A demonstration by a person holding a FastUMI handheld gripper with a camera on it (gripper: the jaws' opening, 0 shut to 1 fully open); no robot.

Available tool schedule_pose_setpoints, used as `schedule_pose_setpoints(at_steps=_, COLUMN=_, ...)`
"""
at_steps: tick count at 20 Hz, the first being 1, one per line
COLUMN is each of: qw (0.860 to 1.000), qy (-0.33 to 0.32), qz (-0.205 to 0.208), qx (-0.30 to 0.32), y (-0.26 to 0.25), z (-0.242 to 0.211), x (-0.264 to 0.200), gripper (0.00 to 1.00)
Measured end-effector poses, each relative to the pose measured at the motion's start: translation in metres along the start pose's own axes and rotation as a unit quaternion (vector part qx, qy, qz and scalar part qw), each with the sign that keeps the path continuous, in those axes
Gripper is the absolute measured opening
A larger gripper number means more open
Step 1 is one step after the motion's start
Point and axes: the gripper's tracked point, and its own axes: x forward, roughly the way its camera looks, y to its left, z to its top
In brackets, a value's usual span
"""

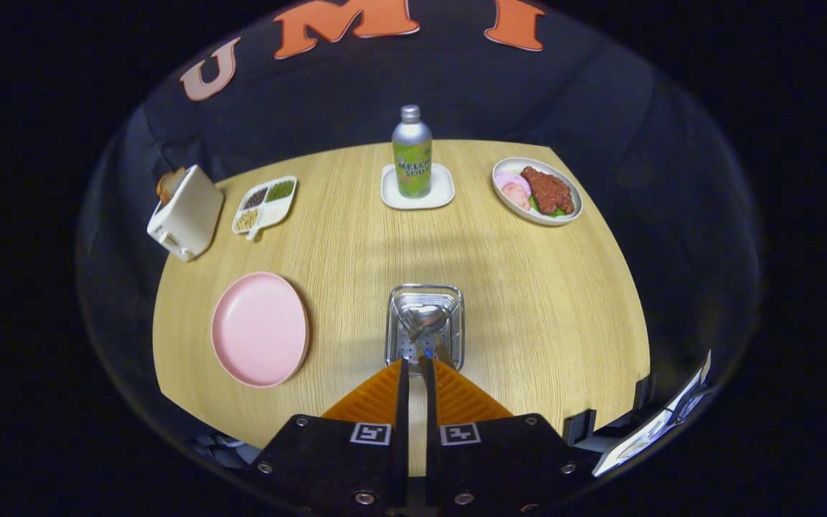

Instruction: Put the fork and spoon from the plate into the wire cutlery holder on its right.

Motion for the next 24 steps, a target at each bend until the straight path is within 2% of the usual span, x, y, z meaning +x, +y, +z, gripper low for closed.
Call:
schedule_pose_setpoints(at_steps=3, qw=0.996, qy=-0.087, qz=0.009, qx=0.034, y=-0.008, z=0.048, x=-0.024, gripper=0.11)
schedule_pose_setpoints(at_steps=5, qw=0.987, qy=-0.156, qz=0.008, qx=0.040, y=-0.016, z=0.084, x=-0.047, gripper=0.10)
schedule_pose_setpoints(at_steps=8, qw=0.968, qy=-0.249, qz=0.000, qx=0.038, y=-0.023, z=0.127, x=-0.086, gripper=0.10)
schedule_pose_setpoints(at_steps=11, qw=0.939, qy=-0.342, qz=-0.001, qx=0.022, y=-0.024, z=0.163, x=-0.132, gripper=0.14)
schedule_pose_setpoints(at_steps=13, qw=0.921, qy=-0.388, qz=0.002, qx=0.017, y=-0.019, z=0.179, x=-0.159, gripper=0.23)
schedule_pose_setpoints(at_steps=16, qw=0.895, qy=-0.446, qz=0.014, qx=0.015, y=-0.007, z=0.197, x=-0.194, gripper=0.45)
schedule_pose_setpoints(at_steps=19, qw=0.866, qy=-0.499, qz=0.018, qx=-0.013, y=0.004, z=0.208, x=-0.224, gripper=0.59)
schedule_pose_setpoints(at_steps=20, qw=0.859, qy=-0.512, qz=0.019, qx=-0.020, y=0.009, z=0.210, x=-0.234, gripper=0.69)
schedule_pose_setpoints(at_steps=23, qw=0.842, qy=-0.538, qz=0.025, qx=-0.023, y=0.015, z=0.214, x=-0.257, gripper=0.90)
schedule_pose_setpoints(at_steps=24, qw=0.837, qy=-0.547, qz=0.024, qx=-0.022, y=0.016, z=0.214, x=-0.263, gripper=0.93)
